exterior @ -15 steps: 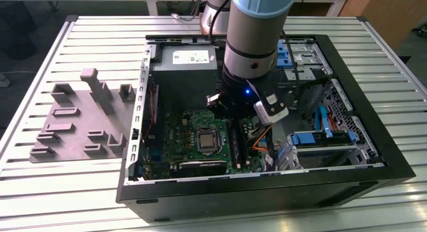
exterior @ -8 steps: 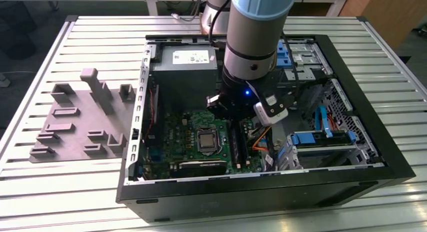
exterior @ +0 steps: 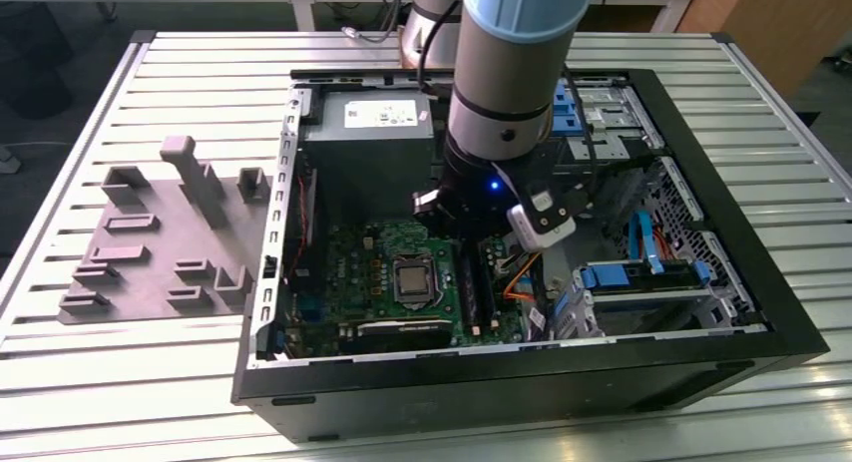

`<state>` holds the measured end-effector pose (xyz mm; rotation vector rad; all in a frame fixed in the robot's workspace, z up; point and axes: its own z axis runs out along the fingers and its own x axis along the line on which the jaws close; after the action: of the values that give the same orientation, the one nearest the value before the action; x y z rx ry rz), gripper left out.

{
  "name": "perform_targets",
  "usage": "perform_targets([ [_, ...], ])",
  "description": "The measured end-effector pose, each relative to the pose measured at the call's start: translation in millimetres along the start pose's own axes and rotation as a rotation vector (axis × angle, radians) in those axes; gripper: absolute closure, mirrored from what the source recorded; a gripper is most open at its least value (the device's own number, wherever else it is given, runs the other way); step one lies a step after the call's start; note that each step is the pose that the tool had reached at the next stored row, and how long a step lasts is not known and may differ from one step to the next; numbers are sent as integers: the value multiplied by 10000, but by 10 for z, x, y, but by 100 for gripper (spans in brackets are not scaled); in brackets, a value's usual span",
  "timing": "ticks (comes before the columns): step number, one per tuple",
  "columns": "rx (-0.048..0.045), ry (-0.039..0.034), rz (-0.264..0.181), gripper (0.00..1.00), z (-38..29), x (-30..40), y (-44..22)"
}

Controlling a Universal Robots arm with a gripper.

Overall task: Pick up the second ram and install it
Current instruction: 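Insert the second ram into the second slot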

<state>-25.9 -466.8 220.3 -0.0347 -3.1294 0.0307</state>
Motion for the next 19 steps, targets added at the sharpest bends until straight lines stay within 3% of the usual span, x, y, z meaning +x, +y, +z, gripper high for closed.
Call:
perform_targets([
  [19,-29,2,5,86,19,-21,-9],
])
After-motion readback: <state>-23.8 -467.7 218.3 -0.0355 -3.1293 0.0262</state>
